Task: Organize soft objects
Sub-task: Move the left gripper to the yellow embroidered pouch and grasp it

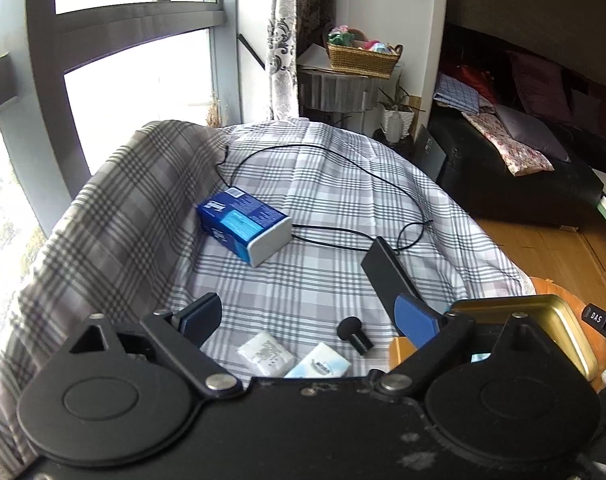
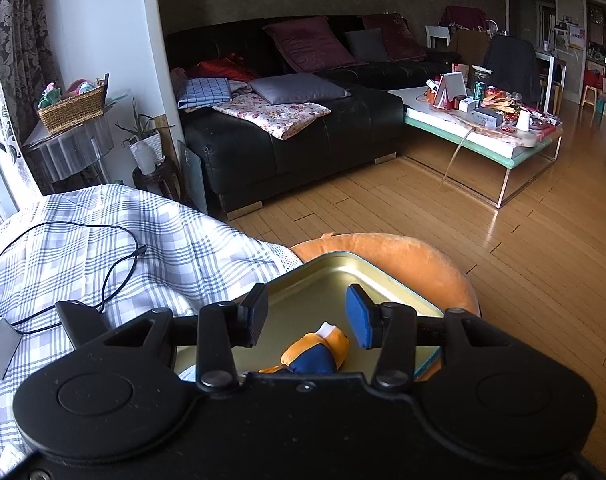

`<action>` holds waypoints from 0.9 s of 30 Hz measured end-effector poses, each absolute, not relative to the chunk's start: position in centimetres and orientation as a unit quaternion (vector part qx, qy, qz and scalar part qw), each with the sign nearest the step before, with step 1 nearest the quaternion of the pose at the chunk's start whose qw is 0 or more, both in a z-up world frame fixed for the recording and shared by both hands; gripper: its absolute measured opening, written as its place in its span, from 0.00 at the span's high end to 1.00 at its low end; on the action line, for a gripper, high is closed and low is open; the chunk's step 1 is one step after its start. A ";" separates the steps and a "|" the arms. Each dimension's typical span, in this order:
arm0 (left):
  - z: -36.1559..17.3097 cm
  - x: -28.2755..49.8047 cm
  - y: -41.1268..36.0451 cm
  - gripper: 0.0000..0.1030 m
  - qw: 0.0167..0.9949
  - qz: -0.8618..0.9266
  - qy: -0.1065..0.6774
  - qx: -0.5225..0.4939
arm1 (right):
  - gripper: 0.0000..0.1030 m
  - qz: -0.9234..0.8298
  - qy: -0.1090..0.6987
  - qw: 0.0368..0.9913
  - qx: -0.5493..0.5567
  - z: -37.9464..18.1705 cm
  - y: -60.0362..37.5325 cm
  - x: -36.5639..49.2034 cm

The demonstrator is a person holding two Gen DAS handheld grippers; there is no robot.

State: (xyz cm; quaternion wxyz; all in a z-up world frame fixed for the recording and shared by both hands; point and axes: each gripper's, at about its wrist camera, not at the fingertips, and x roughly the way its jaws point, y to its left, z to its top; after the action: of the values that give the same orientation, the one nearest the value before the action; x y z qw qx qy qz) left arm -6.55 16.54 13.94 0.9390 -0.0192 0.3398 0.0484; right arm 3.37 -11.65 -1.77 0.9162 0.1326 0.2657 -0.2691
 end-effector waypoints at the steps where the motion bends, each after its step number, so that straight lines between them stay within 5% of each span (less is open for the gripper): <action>1: 14.2 -6.9 17.3 0.08 0.939 0.056 0.338 -0.020 | 0.55 -0.269 0.265 0.917 0.131 -1.7 -11.6 3.4; 8: 12.6 -9.0 22.0 0.07 0.925 0.117 0.362 -0.009 | 0.55 -0.261 0.265 0.921 0.118 -1.6 -11.2 3.3; 27: -4.1 -10.3 20.2 0.08 0.823 0.128 0.552 0.040 | 0.55 -0.243 0.267 0.926 0.107 -1.5 -11.0 3.2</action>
State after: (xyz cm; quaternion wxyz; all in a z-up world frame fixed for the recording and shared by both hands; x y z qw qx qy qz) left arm -10.30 20.21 -4.07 0.8229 0.0403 0.5521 0.1283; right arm 3.23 -11.02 -1.48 0.9264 0.1069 0.2668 -0.2433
